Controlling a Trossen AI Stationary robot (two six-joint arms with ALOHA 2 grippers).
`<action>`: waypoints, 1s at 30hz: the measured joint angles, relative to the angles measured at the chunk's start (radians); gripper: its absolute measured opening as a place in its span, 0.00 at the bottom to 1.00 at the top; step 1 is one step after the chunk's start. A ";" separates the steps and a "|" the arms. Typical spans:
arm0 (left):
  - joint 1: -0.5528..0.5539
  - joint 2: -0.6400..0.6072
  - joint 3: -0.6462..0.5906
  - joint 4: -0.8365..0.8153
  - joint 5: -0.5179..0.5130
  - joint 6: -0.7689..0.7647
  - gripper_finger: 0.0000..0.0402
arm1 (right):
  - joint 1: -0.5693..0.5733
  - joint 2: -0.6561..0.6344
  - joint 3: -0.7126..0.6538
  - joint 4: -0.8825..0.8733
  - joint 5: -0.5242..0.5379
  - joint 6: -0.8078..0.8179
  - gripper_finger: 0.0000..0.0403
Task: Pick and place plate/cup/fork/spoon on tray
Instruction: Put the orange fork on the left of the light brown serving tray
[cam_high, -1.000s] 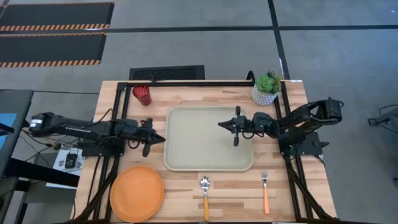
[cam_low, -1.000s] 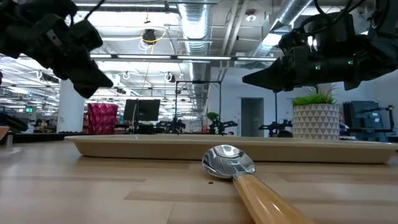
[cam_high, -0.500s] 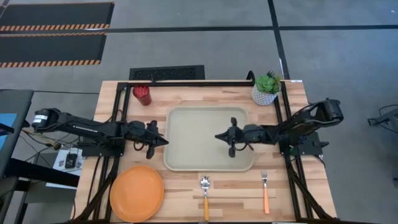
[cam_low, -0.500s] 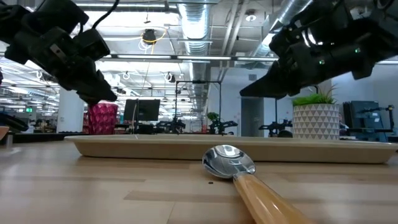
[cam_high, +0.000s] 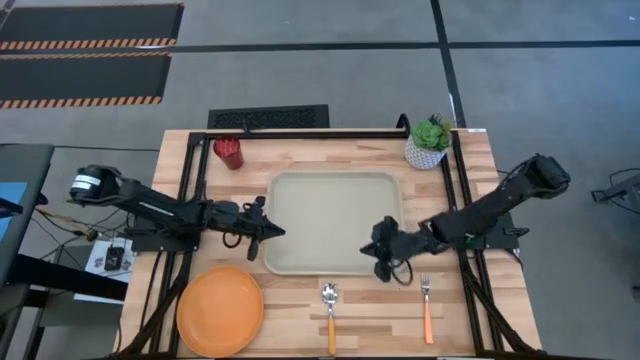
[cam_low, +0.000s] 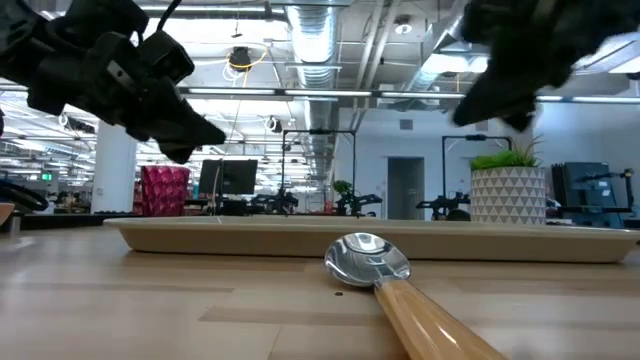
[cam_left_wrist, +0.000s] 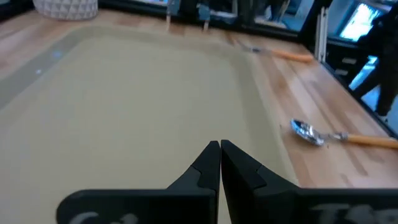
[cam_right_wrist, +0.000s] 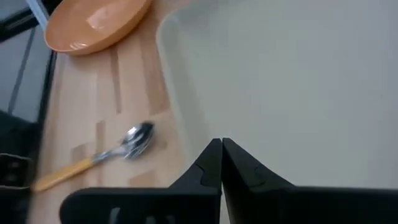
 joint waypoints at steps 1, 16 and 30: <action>0.000 0.030 0.000 0.050 0.000 0.000 0.00 | 0.031 -0.002 0.011 -0.042 0.020 0.070 0.07; 0.000 0.245 0.000 0.371 0.001 -0.037 0.00 | 0.386 0.164 0.218 -0.663 -0.183 1.224 0.32; -0.001 0.245 0.000 0.364 0.017 -0.049 0.00 | 0.508 0.339 0.218 -0.704 -0.372 1.599 0.41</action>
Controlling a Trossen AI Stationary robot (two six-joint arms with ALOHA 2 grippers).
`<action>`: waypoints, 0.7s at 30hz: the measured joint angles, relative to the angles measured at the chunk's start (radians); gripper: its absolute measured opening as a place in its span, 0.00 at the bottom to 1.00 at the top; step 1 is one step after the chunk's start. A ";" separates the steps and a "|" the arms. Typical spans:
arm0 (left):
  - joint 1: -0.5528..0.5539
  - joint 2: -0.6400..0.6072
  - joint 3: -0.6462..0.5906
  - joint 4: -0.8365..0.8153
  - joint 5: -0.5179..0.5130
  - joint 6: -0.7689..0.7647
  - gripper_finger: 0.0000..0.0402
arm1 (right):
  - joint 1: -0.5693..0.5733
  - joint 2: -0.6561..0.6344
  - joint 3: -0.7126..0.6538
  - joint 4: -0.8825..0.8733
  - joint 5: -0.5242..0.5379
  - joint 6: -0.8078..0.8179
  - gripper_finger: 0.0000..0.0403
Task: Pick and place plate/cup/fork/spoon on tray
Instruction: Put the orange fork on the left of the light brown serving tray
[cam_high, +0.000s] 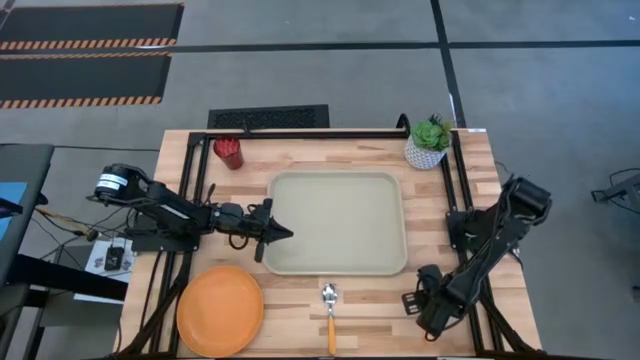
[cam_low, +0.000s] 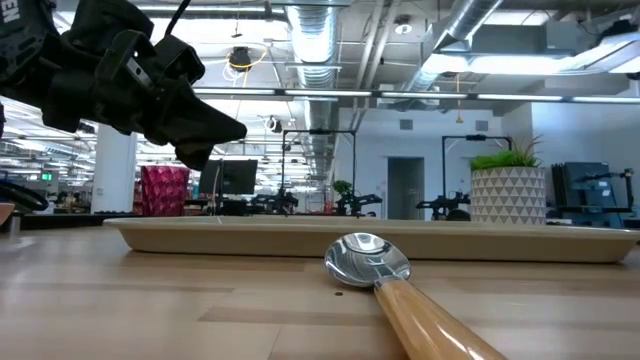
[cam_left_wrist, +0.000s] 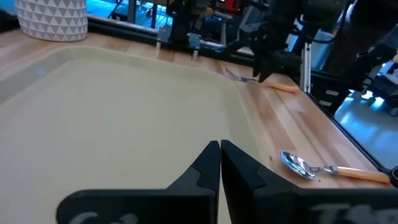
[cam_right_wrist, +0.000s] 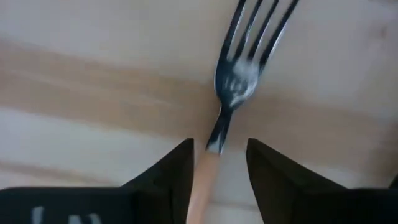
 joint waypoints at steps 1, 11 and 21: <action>0.000 0.000 0.000 -0.003 0.000 -0.001 0.00 | 0.000 0.008 0.000 -0.001 0.000 0.000 0.40; 0.000 0.000 0.000 -0.005 0.000 -0.003 0.00 | -0.021 0.029 0.000 0.013 0.009 -0.020 0.17; 0.001 0.000 0.000 -0.006 0.000 -0.005 0.00 | -0.066 0.005 0.000 0.038 0.042 -0.130 0.06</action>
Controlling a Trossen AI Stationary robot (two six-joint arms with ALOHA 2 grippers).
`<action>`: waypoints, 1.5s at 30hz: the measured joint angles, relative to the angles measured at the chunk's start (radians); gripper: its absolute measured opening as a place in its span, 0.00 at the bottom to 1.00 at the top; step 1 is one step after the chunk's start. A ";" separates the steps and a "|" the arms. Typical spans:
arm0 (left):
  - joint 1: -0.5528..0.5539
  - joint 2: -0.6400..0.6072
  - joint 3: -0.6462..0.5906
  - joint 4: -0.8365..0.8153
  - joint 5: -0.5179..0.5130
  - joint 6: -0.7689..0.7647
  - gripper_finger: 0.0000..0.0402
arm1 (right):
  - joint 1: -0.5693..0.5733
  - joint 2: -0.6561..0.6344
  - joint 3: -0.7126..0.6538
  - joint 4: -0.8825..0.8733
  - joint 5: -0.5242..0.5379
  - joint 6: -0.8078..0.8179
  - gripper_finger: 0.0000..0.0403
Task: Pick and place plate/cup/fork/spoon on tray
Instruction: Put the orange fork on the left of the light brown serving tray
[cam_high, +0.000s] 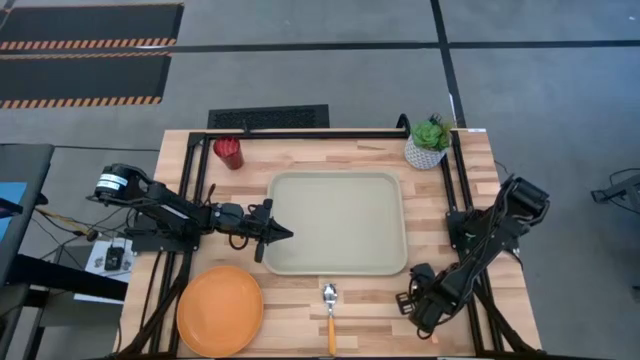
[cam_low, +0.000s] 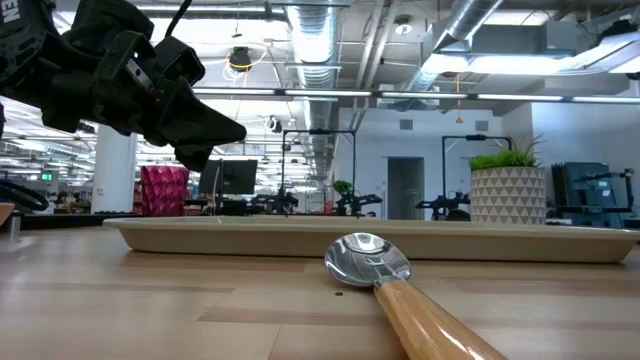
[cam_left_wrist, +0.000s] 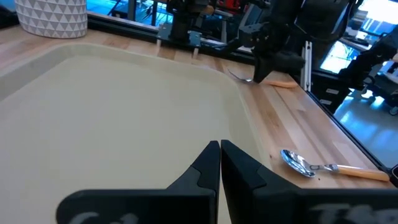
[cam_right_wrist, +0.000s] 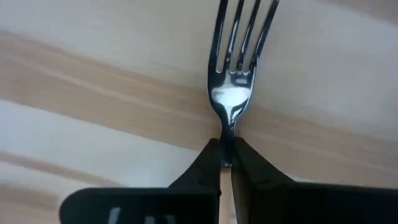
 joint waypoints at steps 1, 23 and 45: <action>0.000 0.000 0.000 0.000 0.000 0.000 0.00 | -0.006 -0.011 0.000 0.000 0.006 -0.004 0.06; 0.000 0.000 -0.001 -0.034 -0.067 -0.007 0.00 | -0.784 0.018 0.128 0.512 0.263 -0.952 0.06; 0.000 0.000 -0.001 -0.078 -0.111 -0.026 0.00 | -0.890 0.416 0.426 0.516 0.206 -1.051 0.09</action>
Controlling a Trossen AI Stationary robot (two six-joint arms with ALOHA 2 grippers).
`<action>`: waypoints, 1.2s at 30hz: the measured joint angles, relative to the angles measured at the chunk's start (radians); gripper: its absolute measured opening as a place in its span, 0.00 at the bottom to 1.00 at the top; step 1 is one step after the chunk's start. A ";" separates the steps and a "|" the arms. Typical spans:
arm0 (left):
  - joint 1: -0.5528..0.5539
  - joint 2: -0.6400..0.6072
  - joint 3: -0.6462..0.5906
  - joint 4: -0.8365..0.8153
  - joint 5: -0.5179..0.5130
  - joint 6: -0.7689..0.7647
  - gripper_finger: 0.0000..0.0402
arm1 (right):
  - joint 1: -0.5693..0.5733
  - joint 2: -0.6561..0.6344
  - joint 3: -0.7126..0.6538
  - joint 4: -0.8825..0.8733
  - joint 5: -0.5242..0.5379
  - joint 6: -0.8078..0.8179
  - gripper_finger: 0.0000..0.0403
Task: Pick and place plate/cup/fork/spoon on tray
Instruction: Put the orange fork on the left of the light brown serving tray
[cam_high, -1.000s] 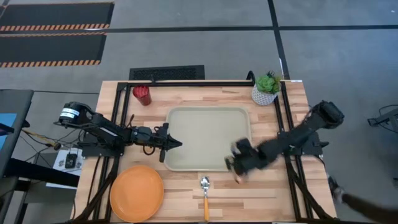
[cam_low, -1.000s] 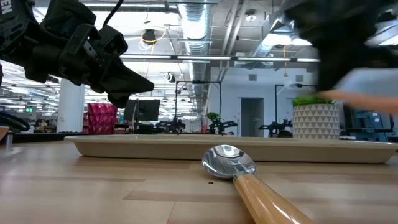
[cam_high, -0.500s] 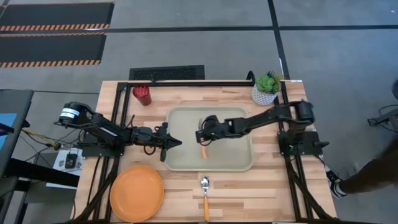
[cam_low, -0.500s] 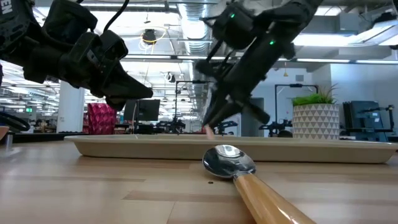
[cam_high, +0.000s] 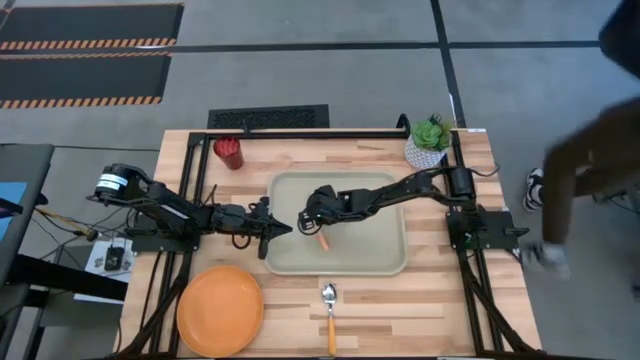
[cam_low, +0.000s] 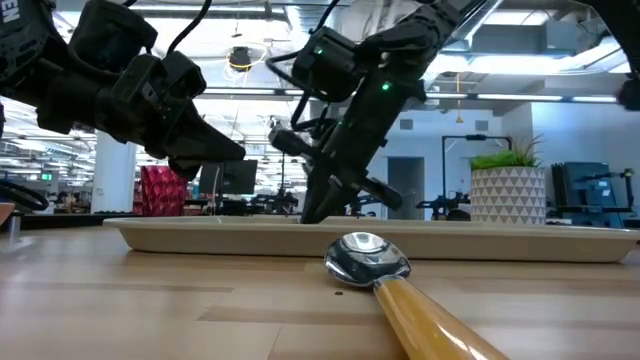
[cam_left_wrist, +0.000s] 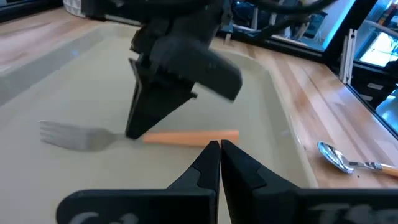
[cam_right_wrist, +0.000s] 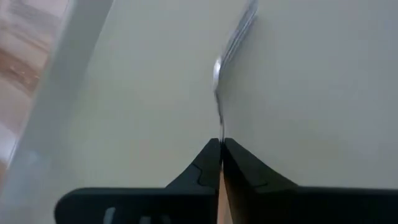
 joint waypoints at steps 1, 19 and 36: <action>0.000 0.000 0.000 -0.005 -0.003 -0.003 0.00 | 0.000 0.003 0.008 -0.005 0.000 -0.002 0.10; 0.000 0.000 0.000 -0.021 -0.028 -0.024 0.00 | 0.017 -0.211 0.014 -0.257 -0.040 -0.346 0.22; 0.000 0.000 0.002 -0.041 -0.029 -0.039 0.00 | 0.134 -0.031 0.036 -0.172 -0.058 -0.368 0.04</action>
